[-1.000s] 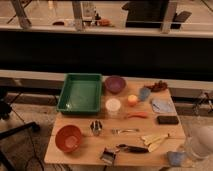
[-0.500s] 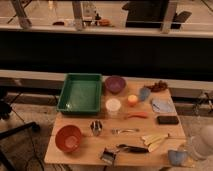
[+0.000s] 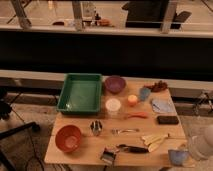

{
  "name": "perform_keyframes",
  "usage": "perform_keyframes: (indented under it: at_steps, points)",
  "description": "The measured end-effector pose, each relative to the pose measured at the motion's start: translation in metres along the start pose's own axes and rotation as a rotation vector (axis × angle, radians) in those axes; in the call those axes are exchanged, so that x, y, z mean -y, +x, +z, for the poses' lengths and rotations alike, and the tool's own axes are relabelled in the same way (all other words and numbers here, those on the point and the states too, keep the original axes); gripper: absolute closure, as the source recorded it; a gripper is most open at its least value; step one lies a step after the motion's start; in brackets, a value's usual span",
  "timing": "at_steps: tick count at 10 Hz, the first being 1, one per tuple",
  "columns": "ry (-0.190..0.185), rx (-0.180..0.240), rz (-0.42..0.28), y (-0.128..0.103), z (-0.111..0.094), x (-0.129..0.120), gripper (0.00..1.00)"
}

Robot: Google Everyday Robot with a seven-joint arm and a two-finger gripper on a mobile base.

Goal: Wipe red bowl with sponge

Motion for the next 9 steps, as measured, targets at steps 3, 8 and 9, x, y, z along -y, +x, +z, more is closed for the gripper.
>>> perform_keyframes:
  at_steps: [3,8,9]
  points:
    - [0.006,0.005,-0.007,-0.002,-0.004,0.002,1.0]
    - [0.004,0.003,-0.035,-0.012,-0.001,0.011,1.0]
    - [0.004,0.005,-0.04,-0.015,-0.001,0.011,1.0]
